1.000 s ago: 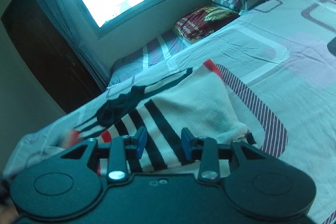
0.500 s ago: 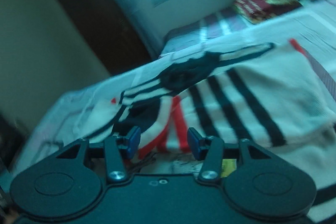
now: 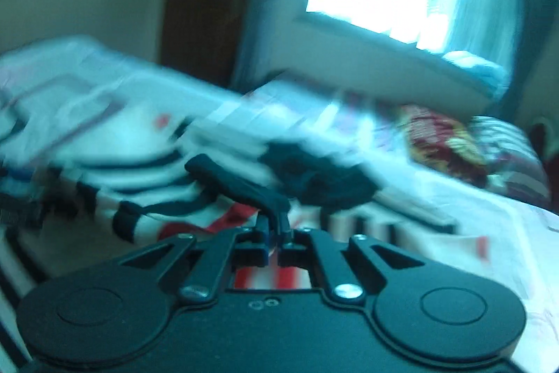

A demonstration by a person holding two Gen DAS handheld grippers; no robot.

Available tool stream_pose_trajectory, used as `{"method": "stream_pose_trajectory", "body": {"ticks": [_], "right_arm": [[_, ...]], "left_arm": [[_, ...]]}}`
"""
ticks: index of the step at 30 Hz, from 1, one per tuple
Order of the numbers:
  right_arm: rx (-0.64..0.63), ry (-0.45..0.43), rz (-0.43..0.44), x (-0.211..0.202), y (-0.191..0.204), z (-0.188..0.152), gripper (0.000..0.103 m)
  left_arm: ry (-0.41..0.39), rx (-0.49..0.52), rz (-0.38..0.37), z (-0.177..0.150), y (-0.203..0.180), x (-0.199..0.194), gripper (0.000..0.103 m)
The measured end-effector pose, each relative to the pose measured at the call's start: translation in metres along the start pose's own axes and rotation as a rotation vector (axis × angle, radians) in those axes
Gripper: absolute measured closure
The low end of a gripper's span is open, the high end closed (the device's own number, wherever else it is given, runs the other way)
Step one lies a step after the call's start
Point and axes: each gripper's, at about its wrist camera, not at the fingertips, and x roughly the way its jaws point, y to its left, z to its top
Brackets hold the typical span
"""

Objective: Fold small clothes

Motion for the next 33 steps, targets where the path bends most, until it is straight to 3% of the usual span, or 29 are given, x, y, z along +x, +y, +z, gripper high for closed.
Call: {"method": "stream_pose_trajectory", "body": {"ticks": [4, 7, 9, 12, 16, 18, 19, 20, 21, 24, 26, 28, 31, 33], "right_arm": [[0.242, -0.013, -0.065, -0.023, -0.058, -0.012, 0.099], [0.39, 0.112, -0.005, -0.006, -0.084, -0.046, 0.098], [0.476, 0.146, 0.029, -0.001, -0.094, -0.063, 0.096], [0.593, 0.135, 0.051, -0.005, -0.106, -0.076, 0.077], [0.655, 0.097, 0.069, -0.011, -0.119, -0.083, 0.076], [0.684, 0.086, 0.07, -0.015, -0.125, -0.084, 0.073], [0.692, 0.088, 0.067, -0.015, -0.127, -0.084, 0.073], [0.693, 0.085, 0.073, -0.015, -0.128, -0.083, 0.079], [0.684, 0.076, 0.078, -0.016, -0.129, -0.08, 0.092], [0.631, 0.031, 0.103, -0.018, -0.12, -0.063, 0.095], [0.598, -0.029, 0.147, -0.024, -0.112, -0.052, 0.095], [0.581, -0.054, 0.151, -0.026, -0.107, -0.051, 0.095], [0.597, 0.073, 0.103, -0.005, -0.11, -0.066, 0.094], [0.654, 0.135, 0.115, 0.004, -0.118, -0.078, 0.08]], "left_arm": [[-0.003, 0.008, -0.018, -0.001, 0.001, -0.004, 0.036], [0.002, 0.02, -0.022, 0.001, 0.0, -0.004, 0.037], [0.011, 0.028, -0.025, 0.004, -0.001, -0.006, 0.042], [-0.003, 0.057, -0.06, 0.009, -0.008, -0.012, 0.046], [-0.06, 0.193, -0.059, 0.01, -0.034, -0.022, 0.046], [-0.058, 0.211, -0.056, 0.012, -0.04, -0.019, 0.046], [-0.05, 0.191, -0.057, 0.013, -0.039, -0.016, 0.046], [-0.044, 0.147, -0.066, 0.015, -0.034, -0.014, 0.055], [-0.044, 0.08, -0.075, 0.016, -0.026, -0.012, 0.072], [-0.059, -0.19, -0.101, 0.011, 0.009, -0.009, 0.074], [-0.078, -0.319, -0.129, 0.001, 0.025, -0.011, 0.074], [-0.059, -0.325, -0.137, -0.006, 0.026, -0.01, 0.074], [-0.045, -0.27, -0.143, -0.008, 0.024, -0.021, 0.069], [-0.036, -0.262, -0.17, -0.015, 0.03, -0.031, 0.063]]}}
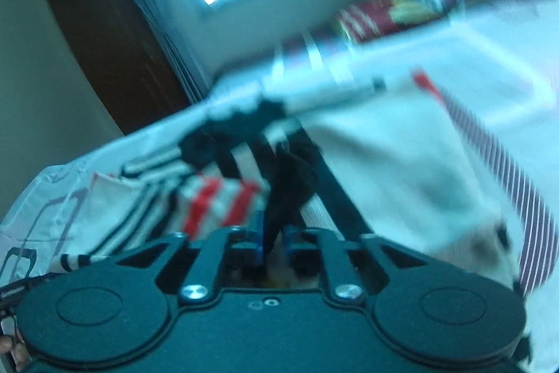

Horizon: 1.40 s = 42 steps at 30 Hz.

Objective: Fold small clothes

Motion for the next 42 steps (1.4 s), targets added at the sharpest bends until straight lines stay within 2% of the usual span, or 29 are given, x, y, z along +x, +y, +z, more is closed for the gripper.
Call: {"method": "stream_pose_trajectory", "body": {"ticks": [1, 3, 5, 7, 8, 9, 11, 13, 15, 18, 20, 21, 23, 24, 26, 29, 31, 34, 35, 38, 40, 41, 42], "right_arm": [[0.039, 0.002, 0.013, -0.001, -0.007, -0.001, 0.081], [0.093, -0.02, 0.037, -0.01, -0.012, 0.0, 0.076], [0.115, -0.027, 0.045, -0.015, -0.016, 0.002, 0.076], [0.137, -0.016, 0.053, -0.015, -0.019, 0.004, 0.082], [0.129, -0.009, 0.048, -0.014, -0.02, 0.005, 0.091], [0.108, -0.012, 0.039, -0.013, -0.018, 0.007, 0.094], [0.055, -0.031, 0.042, -0.013, -0.007, 0.013, 0.096], [-0.033, -0.081, 0.09, -0.02, 0.015, 0.026, 0.096], [-0.116, -0.162, 0.161, -0.04, 0.04, 0.04, 0.096], [-0.184, -0.306, 0.241, -0.074, 0.054, 0.046, 0.096], [-0.154, -0.353, 0.233, -0.075, 0.038, 0.037, 0.096], [-0.137, -0.322, 0.171, -0.06, 0.024, 0.029, 0.096], [-0.07, -0.105, 0.014, -0.013, -0.006, 0.014, 0.096], [-0.022, -0.034, 0.0, 0.002, -0.021, 0.004, 0.096], [0.006, -0.064, 0.036, -0.001, -0.032, -0.008, 0.096], [0.076, -0.057, 0.064, -0.001, -0.039, -0.007, 0.096], [0.066, -0.045, 0.063, 0.001, -0.037, -0.002, 0.094], [0.035, -0.064, 0.06, -0.008, -0.034, 0.004, 0.083], [0.027, -0.071, 0.061, -0.011, -0.033, 0.008, 0.075], [0.035, -0.076, 0.058, -0.011, -0.038, 0.018, 0.072], [0.049, -0.076, 0.044, -0.01, -0.044, 0.025, 0.075], [0.058, -0.062, 0.039, -0.007, -0.047, 0.027, 0.076], [0.073, -0.053, 0.048, -0.004, -0.051, 0.029, 0.076]], "left_arm": [[0.002, 0.001, -0.01, -0.002, 0.004, -0.007, 0.063], [-0.01, -0.003, -0.016, 0.0, 0.008, -0.021, 0.062], [-0.059, 0.007, -0.035, 0.01, 0.006, -0.032, 0.062], [-0.075, 0.032, -0.067, 0.023, -0.004, -0.032, 0.061], [-0.068, 0.054, -0.081, 0.029, -0.013, -0.027, 0.059], [-0.054, 0.079, -0.094, 0.033, -0.022, -0.02, 0.054], [-0.028, 0.141, -0.108, 0.036, -0.041, -0.002, 0.053], [-0.003, 0.19, -0.061, 0.033, -0.055, 0.015, 0.053], [-0.062, 0.18, -0.025, 0.03, -0.062, 0.011, 0.053], [-0.245, 0.131, -0.047, 0.024, -0.063, -0.013, 0.053], [-0.263, 0.131, -0.051, 0.019, -0.064, -0.013, 0.053], [-0.222, 0.141, -0.047, 0.016, -0.066, -0.005, 0.053], [-0.104, 0.167, -0.007, 0.008, -0.068, 0.016, 0.053], [-0.069, 0.184, 0.016, 0.004, -0.069, 0.023, 0.053], [-0.061, 0.213, 0.033, 0.002, -0.074, 0.024, 0.053], [-0.054, 0.235, 0.051, 0.002, -0.078, 0.024, 0.053], [-0.052, 0.239, 0.055, 0.002, -0.08, 0.023, 0.053], [-0.056, 0.227, 0.048, 0.01, -0.079, 0.023, 0.053], [-0.066, 0.223, 0.042, 0.015, -0.077, 0.024, 0.053], [-0.094, 0.218, 0.054, 0.035, -0.072, 0.032, 0.053], [-0.1, 0.197, 0.065, 0.054, -0.065, 0.043, 0.044], [-0.101, 0.19, 0.07, 0.064, -0.061, 0.05, 0.035], [-0.098, 0.187, 0.075, 0.073, -0.056, 0.059, 0.035]]}}
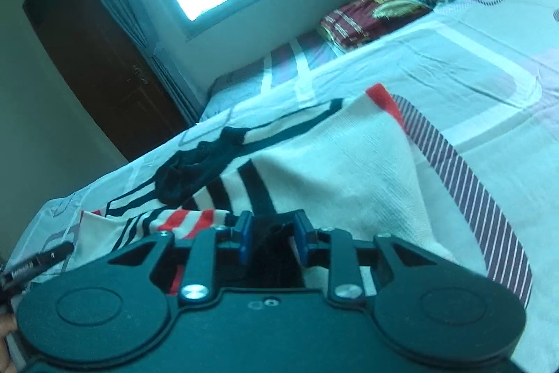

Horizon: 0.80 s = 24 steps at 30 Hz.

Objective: Fold small clothes

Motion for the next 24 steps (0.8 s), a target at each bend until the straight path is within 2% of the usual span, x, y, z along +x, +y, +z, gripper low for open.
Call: {"method": "stream_pose_trajectory", "body": {"ticks": [4, 5, 6, 8, 9, 11, 13, 15, 17, 20, 22, 23, 24], "right_arm": [[0.013, 0.027, 0.025, 0.007, -0.005, 0.0, 0.077], [0.006, 0.029, 0.025, 0.008, -0.005, -0.001, 0.081], [0.002, 0.032, 0.028, 0.01, -0.005, -0.002, 0.09], [-0.014, 0.032, 0.04, 0.013, -0.003, -0.004, 0.094], [-0.032, 0.026, 0.041, 0.013, -0.002, -0.005, 0.096], [-0.08, -0.004, 0.033, 0.01, 0.004, -0.005, 0.097], [-0.112, -0.054, 0.038, 0.003, 0.01, -0.002, 0.097], [-0.16, -0.086, 0.011, 0.004, 0.014, -0.002, 0.097], [-0.174, -0.018, -0.046, 0.023, 0.011, -0.005, 0.097], [-0.161, -0.019, -0.048, 0.027, 0.008, -0.009, 0.096], [-0.149, -0.011, -0.054, 0.026, 0.008, -0.007, 0.095], [-0.15, -0.013, -0.057, 0.023, 0.009, -0.006, 0.088], [-0.156, -0.025, -0.059, 0.018, 0.011, -0.004, 0.082]], "left_arm": [[0.073, -0.098, -0.073, 0.023, 0.028, 0.046, 0.036], [0.097, -0.129, -0.089, 0.025, 0.034, 0.057, 0.036], [0.121, -0.156, -0.102, 0.024, 0.04, 0.067, 0.056], [0.155, -0.217, -0.13, 0.017, 0.049, 0.078, 0.085], [0.148, -0.238, -0.138, 0.014, 0.052, 0.078, 0.09], [0.103, -0.226, -0.13, 0.011, 0.054, 0.072, 0.091], [0.069, -0.226, -0.121, 0.01, 0.058, 0.068, 0.091], [0.068, -0.222, -0.104, 0.008, 0.065, 0.072, 0.091], [0.104, -0.223, -0.104, 0.001, 0.071, 0.083, 0.091], [0.099, -0.214, -0.111, 0.001, 0.073, 0.081, 0.087], [0.075, -0.166, -0.061, 0.004, 0.069, 0.07, 0.066], [0.049, -0.132, -0.011, 0.008, 0.064, 0.06, 0.046], [0.014, -0.092, 0.017, 0.01, 0.058, 0.049, 0.042]]}}
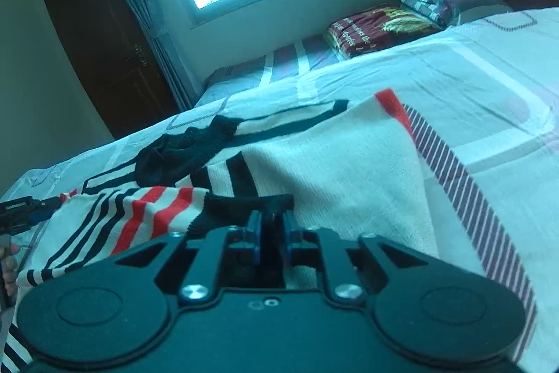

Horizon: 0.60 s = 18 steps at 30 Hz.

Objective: Fold small clothes

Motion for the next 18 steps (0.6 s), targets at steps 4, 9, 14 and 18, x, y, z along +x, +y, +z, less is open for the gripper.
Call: {"method": "stream_pose_trajectory", "body": {"ticks": [4, 9, 14, 18], "right_arm": [[-0.089, -0.094, -0.053, -0.018, 0.02, 0.009, 0.082], [-0.203, -0.057, 0.068, 0.004, 0.075, 0.009, 0.087], [-0.342, 0.079, 0.083, 0.053, 0.117, -0.015, 0.094], [-0.152, 0.048, -0.019, 0.047, 0.07, -0.002, 0.103]], "left_arm": [[-0.02, 0.19, -0.018, -0.005, -0.043, -0.024, 0.042], [0.01, 0.319, -0.051, -0.025, -0.104, -0.017, 0.042], [0.055, 0.371, -0.054, -0.043, -0.119, -0.007, 0.042], [0.074, 0.349, -0.105, -0.044, -0.1, -0.013, 0.042]]}}
